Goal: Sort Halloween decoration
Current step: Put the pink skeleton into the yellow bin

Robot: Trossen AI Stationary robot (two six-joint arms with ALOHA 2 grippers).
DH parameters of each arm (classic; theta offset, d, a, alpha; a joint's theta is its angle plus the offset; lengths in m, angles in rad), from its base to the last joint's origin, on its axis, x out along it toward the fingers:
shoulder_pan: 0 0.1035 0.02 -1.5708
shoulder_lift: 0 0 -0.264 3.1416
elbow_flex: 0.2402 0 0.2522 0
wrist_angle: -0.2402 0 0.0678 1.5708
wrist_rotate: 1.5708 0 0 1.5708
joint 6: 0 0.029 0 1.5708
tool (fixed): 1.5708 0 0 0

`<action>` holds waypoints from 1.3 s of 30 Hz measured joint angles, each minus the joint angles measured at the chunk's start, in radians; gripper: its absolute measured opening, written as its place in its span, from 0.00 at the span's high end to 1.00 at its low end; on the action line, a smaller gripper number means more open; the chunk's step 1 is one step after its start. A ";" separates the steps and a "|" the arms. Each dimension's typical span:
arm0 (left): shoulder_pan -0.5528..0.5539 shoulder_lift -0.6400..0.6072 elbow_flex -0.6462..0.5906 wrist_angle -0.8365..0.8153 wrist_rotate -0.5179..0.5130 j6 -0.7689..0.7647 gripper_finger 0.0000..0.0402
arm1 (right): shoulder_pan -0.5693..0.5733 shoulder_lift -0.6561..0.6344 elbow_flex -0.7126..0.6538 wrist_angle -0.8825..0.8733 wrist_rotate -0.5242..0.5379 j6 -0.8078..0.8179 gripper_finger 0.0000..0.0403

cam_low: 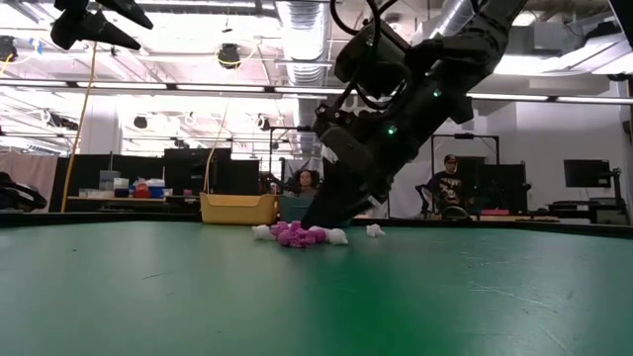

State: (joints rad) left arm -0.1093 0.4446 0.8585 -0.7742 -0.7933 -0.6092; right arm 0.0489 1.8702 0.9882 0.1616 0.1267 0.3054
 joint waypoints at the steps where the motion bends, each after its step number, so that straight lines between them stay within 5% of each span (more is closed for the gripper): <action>1: 0.000 0.000 0.000 0.000 0.000 0.004 0.42 | 0.003 0.000 0.000 0.001 0.002 0.000 0.52; 26: 0.000 0.000 0.000 0.001 0.000 0.021 0.42 | 0.091 0.106 0.057 0.043 0.191 0.035 0.58; 39: 0.000 0.000 0.000 0.000 0.001 0.022 0.42 | 0.095 0.092 0.055 0.004 0.215 0.097 0.89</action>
State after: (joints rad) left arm -0.1093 0.4445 0.8585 -0.7742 -0.7925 -0.5873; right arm 0.1442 1.9617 1.0431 0.1653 0.3414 0.4027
